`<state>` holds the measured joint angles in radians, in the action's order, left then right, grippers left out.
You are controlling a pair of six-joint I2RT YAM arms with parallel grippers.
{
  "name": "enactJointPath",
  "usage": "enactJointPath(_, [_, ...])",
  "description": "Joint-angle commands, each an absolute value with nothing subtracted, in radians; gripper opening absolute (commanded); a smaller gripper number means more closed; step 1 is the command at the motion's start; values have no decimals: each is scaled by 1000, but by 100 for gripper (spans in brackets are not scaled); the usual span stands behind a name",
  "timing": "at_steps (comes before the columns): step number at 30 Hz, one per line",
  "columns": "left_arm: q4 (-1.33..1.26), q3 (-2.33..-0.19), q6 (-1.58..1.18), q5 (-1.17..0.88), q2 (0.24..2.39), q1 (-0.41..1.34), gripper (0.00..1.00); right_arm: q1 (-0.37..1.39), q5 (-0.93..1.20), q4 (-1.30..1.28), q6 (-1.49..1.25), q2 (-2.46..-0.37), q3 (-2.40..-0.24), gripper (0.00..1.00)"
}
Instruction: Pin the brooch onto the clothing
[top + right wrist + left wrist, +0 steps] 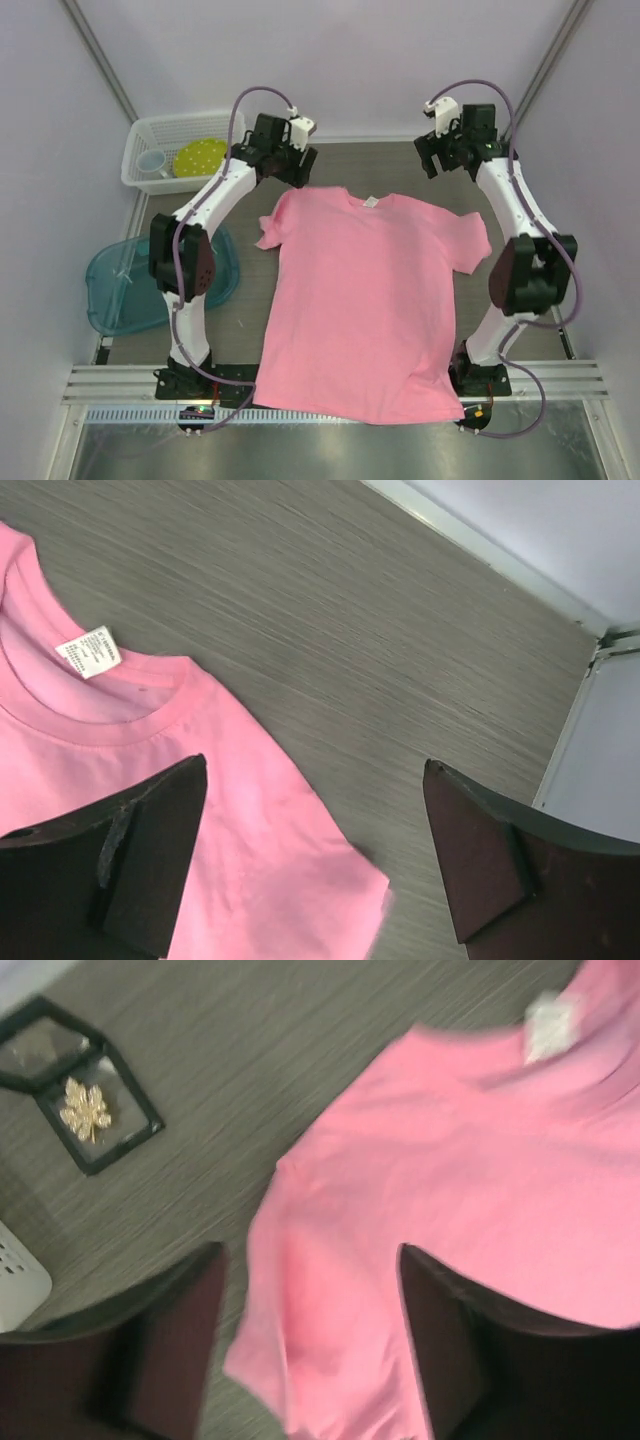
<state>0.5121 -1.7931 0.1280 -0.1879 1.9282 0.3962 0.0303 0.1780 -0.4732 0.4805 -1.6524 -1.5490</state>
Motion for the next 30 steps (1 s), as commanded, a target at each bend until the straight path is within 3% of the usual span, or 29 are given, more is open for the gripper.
enactJointPath(1, [624,-1909,132,-121,1936,328,83,-38,119,-709,503,-1819,-1863,93])
enactJointPath(5, [571,-1744,164,-153,1829,301,84,-116,239,-863,517,-1832,-1853,92])
enactJointPath(8, [595,-1663,178,-170,1806,299,82,-143,230,-894,538,-1801,-1729,90])
enactJointPath(13, [634,-1603,175,-233,1825,295,65,-178,186,-893,551,-1735,-1534,75])
enactJointPath(16, [641,-1595,146,-290,1859,295,60,-192,170,-878,542,-1735,-1474,69])
enactJointPath(24, [626,-1621,22,-286,1977,295,65,-193,138,-778,486,-1856,-1443,59])
enactJointPath(30, [609,-1620,-29,-201,2054,282,55,-192,130,-756,476,-1986,-1505,56])
